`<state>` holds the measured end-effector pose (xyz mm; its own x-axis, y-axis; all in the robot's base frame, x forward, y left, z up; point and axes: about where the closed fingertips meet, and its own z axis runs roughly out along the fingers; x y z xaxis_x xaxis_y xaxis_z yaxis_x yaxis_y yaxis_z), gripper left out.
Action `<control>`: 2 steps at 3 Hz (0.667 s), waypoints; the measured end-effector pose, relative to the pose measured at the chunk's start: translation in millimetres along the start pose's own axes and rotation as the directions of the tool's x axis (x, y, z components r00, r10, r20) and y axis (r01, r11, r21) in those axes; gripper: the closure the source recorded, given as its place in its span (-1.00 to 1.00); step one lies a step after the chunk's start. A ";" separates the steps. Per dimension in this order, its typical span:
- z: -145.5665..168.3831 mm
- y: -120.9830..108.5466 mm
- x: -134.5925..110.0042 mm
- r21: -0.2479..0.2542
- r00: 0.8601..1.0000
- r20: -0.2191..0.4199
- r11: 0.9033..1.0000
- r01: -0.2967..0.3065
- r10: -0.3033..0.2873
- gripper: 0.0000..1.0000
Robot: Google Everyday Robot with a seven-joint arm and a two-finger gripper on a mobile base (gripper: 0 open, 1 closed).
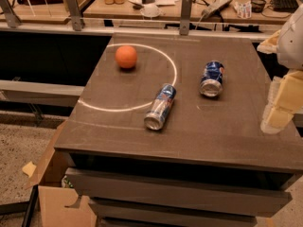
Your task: Move pepsi can near orange
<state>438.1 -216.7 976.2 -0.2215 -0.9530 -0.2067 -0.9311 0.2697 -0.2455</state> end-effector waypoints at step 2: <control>0.2 -7.2 4.0 -0.009 0.999 0.039 1.000 -0.006 0.007 -1.00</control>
Offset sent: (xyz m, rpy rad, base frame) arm 0.0139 -0.0165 -0.0031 0.1031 0.0202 0.0146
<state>444.0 -222.4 976.9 -0.2160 -0.9451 -0.2454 -0.9323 0.2743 -0.2359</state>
